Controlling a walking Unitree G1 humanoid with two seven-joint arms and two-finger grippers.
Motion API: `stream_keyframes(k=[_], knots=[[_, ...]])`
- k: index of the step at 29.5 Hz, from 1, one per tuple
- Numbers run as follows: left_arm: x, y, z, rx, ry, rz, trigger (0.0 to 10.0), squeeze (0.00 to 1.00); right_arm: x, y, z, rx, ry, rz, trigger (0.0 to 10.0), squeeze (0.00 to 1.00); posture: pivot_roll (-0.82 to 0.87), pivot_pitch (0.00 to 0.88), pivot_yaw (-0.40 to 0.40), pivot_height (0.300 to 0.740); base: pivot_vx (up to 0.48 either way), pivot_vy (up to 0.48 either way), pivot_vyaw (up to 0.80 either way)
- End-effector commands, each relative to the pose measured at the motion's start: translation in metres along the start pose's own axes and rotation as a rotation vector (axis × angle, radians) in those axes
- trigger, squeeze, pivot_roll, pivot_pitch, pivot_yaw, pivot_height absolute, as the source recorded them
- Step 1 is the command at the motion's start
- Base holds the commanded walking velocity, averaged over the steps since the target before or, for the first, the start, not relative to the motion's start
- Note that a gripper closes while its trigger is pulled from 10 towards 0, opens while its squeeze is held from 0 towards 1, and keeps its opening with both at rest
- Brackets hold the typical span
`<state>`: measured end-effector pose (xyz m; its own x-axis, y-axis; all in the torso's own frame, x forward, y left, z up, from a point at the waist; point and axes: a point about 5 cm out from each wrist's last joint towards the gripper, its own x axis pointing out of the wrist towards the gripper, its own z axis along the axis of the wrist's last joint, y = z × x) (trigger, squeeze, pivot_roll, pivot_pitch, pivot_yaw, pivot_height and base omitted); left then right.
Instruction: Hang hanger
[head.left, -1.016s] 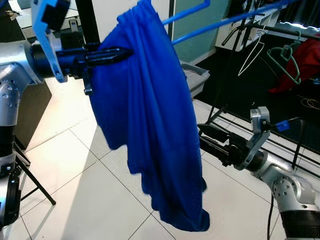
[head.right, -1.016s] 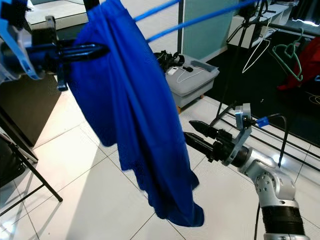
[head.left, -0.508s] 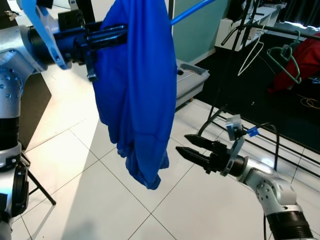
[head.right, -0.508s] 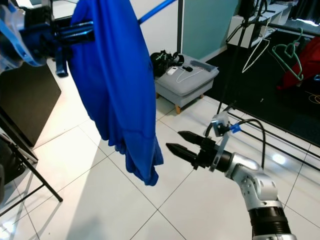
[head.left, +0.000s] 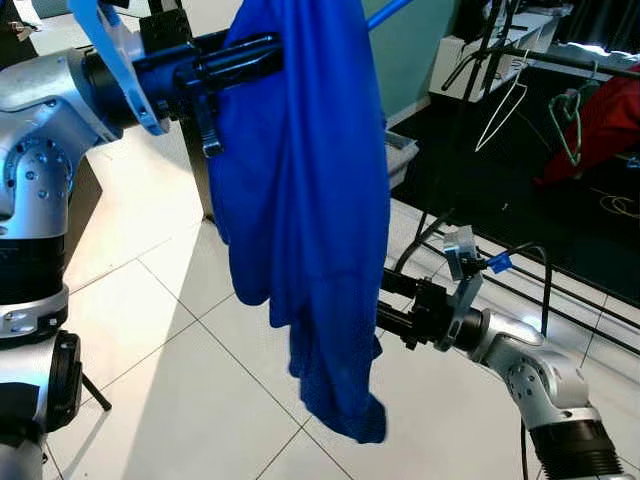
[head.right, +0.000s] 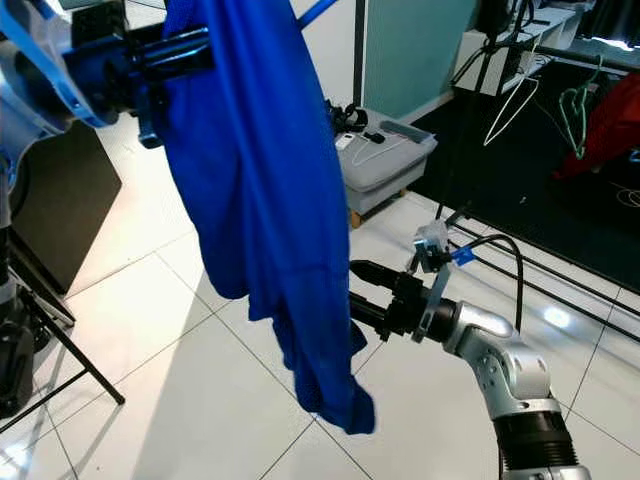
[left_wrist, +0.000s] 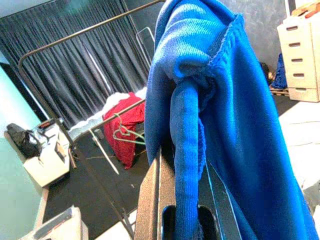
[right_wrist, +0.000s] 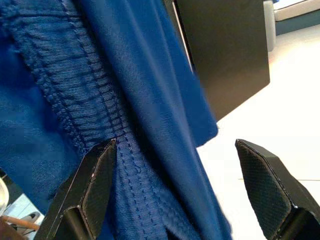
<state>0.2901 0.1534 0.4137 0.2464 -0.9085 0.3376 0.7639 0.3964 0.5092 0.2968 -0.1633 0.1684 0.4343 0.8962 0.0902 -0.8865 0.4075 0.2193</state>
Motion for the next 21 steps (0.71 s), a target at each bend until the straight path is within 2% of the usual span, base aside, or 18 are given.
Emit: stream_keyframes(k=[1, 4, 7, 15, 21], knots=[[0.003, -0.003, 0.004, 0.006, -0.025, -0.008, 10.0, 0.00, 0.004, 0.005, 0.003, -0.036, 0.022, 0.039, 10.0, 0.00, 0.02, 0.076, 0.013, 0.740, 0.000, 0.000, 0.00], [0.002, 0.000, 0.008, 0.017, -0.030, 0.009, 10.0, 0.00, -0.004, 0.005, -0.010, -0.024, 0.103, 0.043, 10.0, 0.00, 0.02, 0.074, 0.013, 0.740, 0.000, 0.000, 0.00], [0.002, 0.000, 0.009, 0.022, -0.035, 0.018, 10.0, 0.00, -0.015, -0.002, -0.021, 0.003, 0.138, -0.016, 10.0, 0.00, 0.02, 0.071, 0.011, 0.740, 0.000, 0.000, 0.00], [0.003, -0.001, 0.011, 0.023, -0.043, 0.017, 10.0, 0.00, -0.017, -0.004, -0.027, 0.007, 0.156, -0.036, 10.0, 0.00, 0.02, 0.069, 0.012, 0.740, 0.000, 0.000, 0.00], [0.006, -0.001, 0.014, 0.031, -0.059, 0.023, 10.0, 0.00, -0.012, -0.004, -0.031, 0.000, 0.176, -0.041, 10.0, 0.00, 0.03, 0.060, 0.013, 0.740, 0.000, 0.000, 0.00]])
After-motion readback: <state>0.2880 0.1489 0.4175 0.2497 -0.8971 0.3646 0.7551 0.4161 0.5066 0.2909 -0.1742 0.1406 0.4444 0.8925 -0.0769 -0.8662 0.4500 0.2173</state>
